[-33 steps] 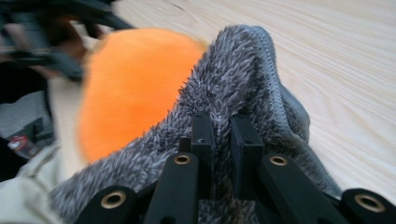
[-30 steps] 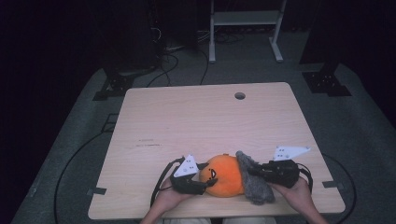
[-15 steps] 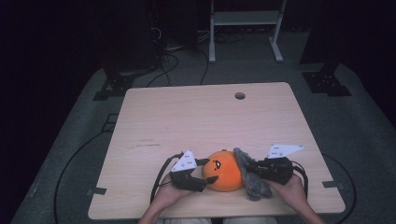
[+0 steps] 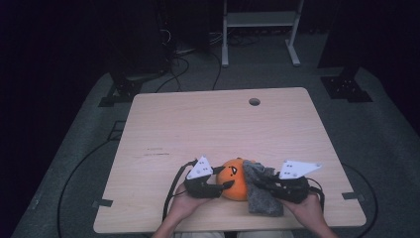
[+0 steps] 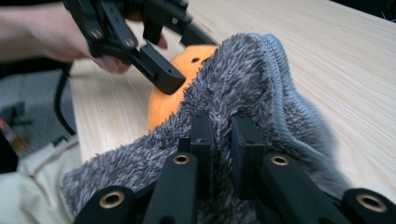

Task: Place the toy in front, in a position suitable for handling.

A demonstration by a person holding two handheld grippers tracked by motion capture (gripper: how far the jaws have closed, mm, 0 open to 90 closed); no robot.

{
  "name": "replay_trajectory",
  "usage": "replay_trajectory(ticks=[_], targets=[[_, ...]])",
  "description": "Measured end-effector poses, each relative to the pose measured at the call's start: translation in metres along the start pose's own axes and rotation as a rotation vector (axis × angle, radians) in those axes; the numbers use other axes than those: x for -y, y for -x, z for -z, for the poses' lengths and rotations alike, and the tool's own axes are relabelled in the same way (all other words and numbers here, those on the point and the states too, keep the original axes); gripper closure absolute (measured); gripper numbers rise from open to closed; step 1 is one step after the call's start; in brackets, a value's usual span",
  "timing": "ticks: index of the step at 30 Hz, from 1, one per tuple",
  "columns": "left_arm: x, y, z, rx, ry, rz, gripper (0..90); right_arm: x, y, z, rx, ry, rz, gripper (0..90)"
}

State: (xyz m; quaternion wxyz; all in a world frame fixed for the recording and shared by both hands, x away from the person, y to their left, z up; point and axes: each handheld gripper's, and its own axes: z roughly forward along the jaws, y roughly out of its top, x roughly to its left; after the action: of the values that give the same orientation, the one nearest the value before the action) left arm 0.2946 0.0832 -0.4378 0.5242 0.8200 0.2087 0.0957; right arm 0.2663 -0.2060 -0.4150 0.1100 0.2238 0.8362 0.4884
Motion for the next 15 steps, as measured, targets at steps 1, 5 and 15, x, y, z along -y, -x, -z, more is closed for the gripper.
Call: replay_trajectory(ticks=[1,5,15], targets=[[0.0,-0.001,0.001,0.011,-0.001,0.003,34.6,0.001,0.0,-0.003,-0.001,-0.001,0.002,80.2],[0.003,-0.003,0.002,0.033,0.011,0.008,39.7,0.007,0.011,-0.003,0.003,0.015,-0.029,80.5],[-0.001,0.0,-0.002,0.01,0.012,0.002,45.7,-0.006,-0.008,0.002,0.006,0.044,0.044,80.7]])
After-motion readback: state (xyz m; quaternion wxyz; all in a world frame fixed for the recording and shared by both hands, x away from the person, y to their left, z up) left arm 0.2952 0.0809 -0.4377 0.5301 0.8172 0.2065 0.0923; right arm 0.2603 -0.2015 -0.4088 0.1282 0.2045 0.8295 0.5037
